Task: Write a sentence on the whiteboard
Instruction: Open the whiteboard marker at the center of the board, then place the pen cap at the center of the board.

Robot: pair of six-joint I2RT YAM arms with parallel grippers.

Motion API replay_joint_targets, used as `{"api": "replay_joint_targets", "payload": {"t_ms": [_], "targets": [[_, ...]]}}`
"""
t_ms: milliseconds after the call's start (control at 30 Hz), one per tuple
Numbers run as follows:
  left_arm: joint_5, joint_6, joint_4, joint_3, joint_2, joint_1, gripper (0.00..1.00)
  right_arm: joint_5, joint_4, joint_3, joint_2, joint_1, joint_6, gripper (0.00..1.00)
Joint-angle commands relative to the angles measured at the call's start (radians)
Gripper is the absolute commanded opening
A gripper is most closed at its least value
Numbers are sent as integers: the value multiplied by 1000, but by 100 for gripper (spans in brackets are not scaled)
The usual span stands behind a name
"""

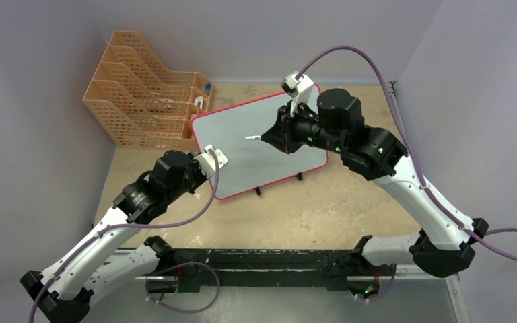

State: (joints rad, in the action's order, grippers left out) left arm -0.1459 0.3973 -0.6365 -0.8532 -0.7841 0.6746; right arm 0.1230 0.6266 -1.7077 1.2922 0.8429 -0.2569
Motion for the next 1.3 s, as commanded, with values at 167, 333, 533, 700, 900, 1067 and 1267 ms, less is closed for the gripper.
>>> {"api": "replay_joint_targets", "payload": {"t_ms": [167,333,533,700,900,1067,1267], "targets": [[-266,-354,-82,-106,-55,-5,0,-231,-263,200,-121,-6,35,0],[-223,-417,-96,-204,-147,-146,0,-266,-304,252,-149,-5,50,0],[119,-522,-66,-248,-241,-528,0,-283,-333,289,-180,-5,60,0],[233,-627,-62,-232,-310,-670,0,-310,-343,318,-211,-5,73,0],[300,-749,-72,-186,-422,-787,0,-319,-361,341,-223,-5,85,0],[281,-817,-85,-123,-486,-799,0,-336,-390,371,-237,-5,96,0],[234,-887,-87,-72,-590,-799,0,-345,-413,391,-235,-5,103,0]]}}
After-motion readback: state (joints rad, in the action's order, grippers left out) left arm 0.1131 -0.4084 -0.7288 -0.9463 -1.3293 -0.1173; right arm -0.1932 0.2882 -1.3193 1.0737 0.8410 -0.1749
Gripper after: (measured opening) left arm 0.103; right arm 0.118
